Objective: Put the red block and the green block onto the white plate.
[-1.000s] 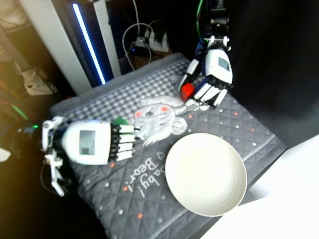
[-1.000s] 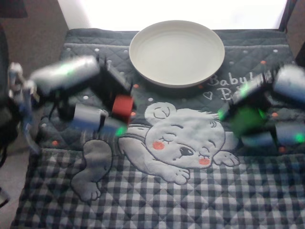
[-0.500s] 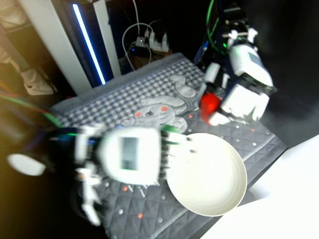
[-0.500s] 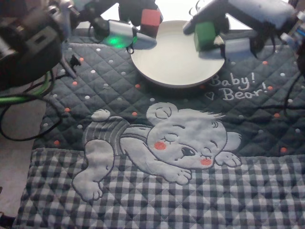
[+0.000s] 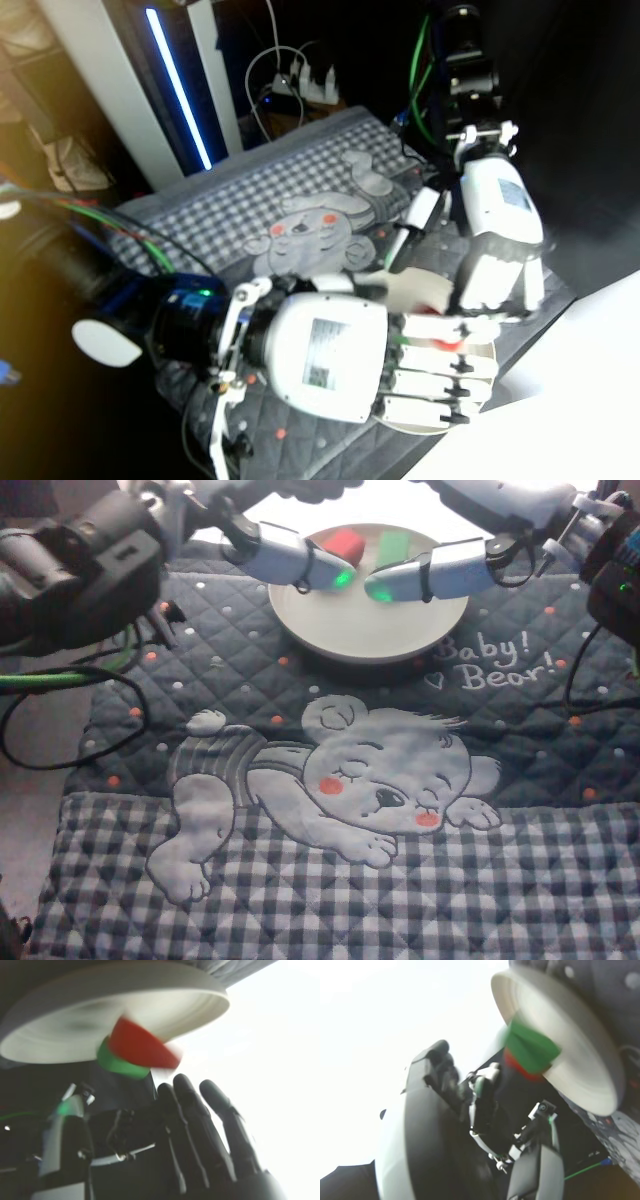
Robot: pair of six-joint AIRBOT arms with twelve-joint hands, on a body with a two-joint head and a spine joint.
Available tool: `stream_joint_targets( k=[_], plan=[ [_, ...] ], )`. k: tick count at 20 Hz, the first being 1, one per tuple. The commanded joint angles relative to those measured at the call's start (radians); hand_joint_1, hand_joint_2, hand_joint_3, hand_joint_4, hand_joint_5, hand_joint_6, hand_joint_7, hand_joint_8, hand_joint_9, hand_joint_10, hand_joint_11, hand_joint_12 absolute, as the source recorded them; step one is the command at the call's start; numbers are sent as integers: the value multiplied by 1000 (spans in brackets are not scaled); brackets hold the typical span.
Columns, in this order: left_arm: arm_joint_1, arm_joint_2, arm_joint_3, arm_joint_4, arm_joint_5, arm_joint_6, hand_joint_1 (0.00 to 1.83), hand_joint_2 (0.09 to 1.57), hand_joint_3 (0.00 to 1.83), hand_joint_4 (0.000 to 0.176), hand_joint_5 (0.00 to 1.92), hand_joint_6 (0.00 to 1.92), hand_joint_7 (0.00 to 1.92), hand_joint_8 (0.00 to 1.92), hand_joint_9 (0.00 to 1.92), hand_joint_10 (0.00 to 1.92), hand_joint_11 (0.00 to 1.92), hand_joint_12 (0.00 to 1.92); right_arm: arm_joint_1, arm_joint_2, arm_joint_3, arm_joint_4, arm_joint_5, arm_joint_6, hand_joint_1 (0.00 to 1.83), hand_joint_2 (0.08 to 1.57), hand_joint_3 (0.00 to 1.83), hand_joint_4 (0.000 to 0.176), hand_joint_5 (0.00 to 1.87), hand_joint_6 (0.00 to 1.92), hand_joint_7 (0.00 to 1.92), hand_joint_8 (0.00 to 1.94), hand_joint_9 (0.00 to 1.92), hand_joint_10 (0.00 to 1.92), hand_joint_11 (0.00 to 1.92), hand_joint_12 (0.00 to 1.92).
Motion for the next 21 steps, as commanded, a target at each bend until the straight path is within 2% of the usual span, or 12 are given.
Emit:
stream_joint_targets(
  k=[1, 2, 3, 4, 5, 8, 9, 13, 14, 17, 20, 21],
  plan=[
    [0, 16, -12, -16, -142, -6, 866, 899, 0, 2, 455, 0, 505, 0, 534, 0, 74, 1214, 14, 12, -13, 24, 123, 1, 686, 909, 5, 174, 0, 0, 77, 0, 78, 0, 0, 344],
    [9, 42, -44, -16, -165, -5, 864, 893, 0, 0, 436, 0, 474, 0, 501, 0, 69, 1116, 14, 30, -41, 14, 144, 1, 723, 930, 5, 157, 23, 4, 79, 1, 91, 3, 0, 389],
    [18, 68, -74, -16, -191, -5, 848, 890, 0, 20, 400, 0, 427, 0, 475, 0, 88, 1039, 14, 62, -70, 15, 178, 1, 725, 939, 0, 70, 124, 15, 161, 7, 150, 12, 0, 538],
    [31, 103, -114, -19, -220, 3, 813, 897, 3, 37, 367, 0, 398, 0, 470, 0, 101, 1025, 14, 101, -105, 21, 209, 1, 710, 939, 0, 20, 164, 14, 186, 6, 164, 9, 0, 538],
    [45, 145, -160, -20, -247, 13, 846, 885, 0, 34, 343, 0, 351, 0, 439, 0, 19, 1108, 12, 138, -153, 18, 244, 0, 706, 937, 0, 105, 58, 9, 181, 2, 195, 11, 0, 672],
    [145, 305, -325, -64, -406, 31, 840, 872, 0, 28, 281, 0, 297, 0, 395, 0, 0, 1080, -45, 264, -307, 27, 362, -24, 711, 830, 0, 170, 0, 0, 137, 2, 165, 2, 0, 612],
    [194, 348, -369, -90, -469, 32, 919, 906, 7, 13, 253, 0, 276, 0, 373, 0, 0, 1032, -92, 298, -341, 45, 411, -24, 715, 842, 0, 171, 0, 0, 140, 2, 169, 3, 0, 524],
    [388, 506, -537, -146, -678, 33, 850, 890, 0, 47, 271, 1, 237, 3, 222, 5, 0, 673, -331, 433, -487, 169, 603, -25, 754, 812, 0, 176, 1, 0, 200, 3, 166, 3, 0, 250],
    [456, 552, -585, -164, -723, 40, 838, 877, 0, 41, 259, 1, 222, 1, 182, 4, 0, 593, -387, 455, -520, 190, 642, -27, 732, 787, 0, 176, 0, 0, 203, 0, 152, 3, 0, 92],
    [630, 633, -684, -241, -852, 69, 817, 883, 0, 44, 173, 0, 134, 0, 128, 0, 0, 545, -532, 500, -600, 250, 717, -49, 728, 821, 0, 176, 28, 11, 158, 3, 136, 8, 0, 230],
    [774, 649, -741, -323, -973, 68, 799, 870, 0, 66, 156, 0, 100, 0, 104, 0, 0, 513, -677, 522, -663, 323, 766, -62, 727, 875, 3, 134, 99, 4, 113, 0, 137, 1, 0, 298],
    [817, 646, -757, -355, -1008, 68, 783, 890, 3, 68, 128, 0, 76, 0, 75, 0, 0, 471, -715, 522, -675, 343, 771, -62, 740, 870, 0, 135, 94, 1, 89, 0, 120, 0, 0, 283]
  ],
)
